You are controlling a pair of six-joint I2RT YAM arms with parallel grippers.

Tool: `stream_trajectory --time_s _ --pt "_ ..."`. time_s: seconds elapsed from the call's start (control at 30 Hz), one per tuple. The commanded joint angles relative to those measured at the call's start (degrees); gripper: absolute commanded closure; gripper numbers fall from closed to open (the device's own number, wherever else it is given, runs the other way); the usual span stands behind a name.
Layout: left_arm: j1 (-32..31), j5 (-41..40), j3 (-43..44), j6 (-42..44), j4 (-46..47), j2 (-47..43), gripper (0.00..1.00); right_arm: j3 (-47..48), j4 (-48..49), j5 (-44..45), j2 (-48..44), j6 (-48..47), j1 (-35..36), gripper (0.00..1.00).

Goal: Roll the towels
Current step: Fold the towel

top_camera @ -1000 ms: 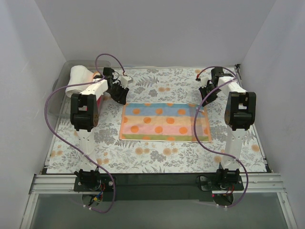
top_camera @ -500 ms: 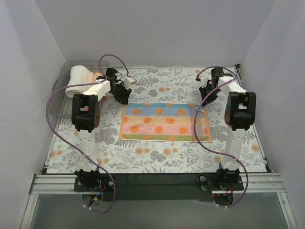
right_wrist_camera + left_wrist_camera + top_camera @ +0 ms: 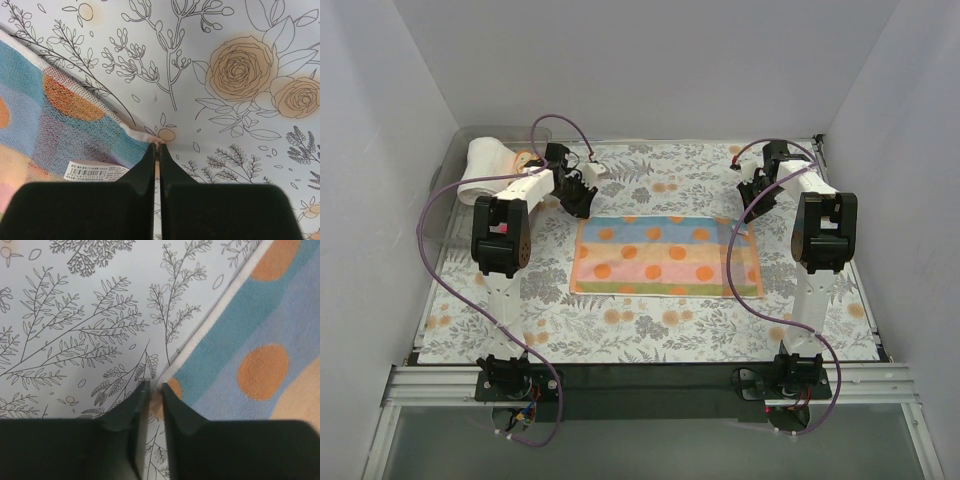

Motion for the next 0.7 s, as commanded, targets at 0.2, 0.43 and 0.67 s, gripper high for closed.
stream_trajectory --time_s 0.2,0.43,0.67 --pt "-0.1 -5.6 -1.1 -0.1 -4.2 -3.4 0.69 -1.3 -1.8 0.5 -1.7 -1.6 0.0 0.99" --pt "0.2 -8.7 -4.1 0.5 -3.7 -5.6 0.71 -1.7 -1.7 0.5 -1.9 -1.7 -0.1 0.99" --pt "0.3 -8.3 -4.6 -0.2 -3.6 -5.4 0.68 -2.0 -1.7 0.3 -2.0 -1.8 0.0 0.99"
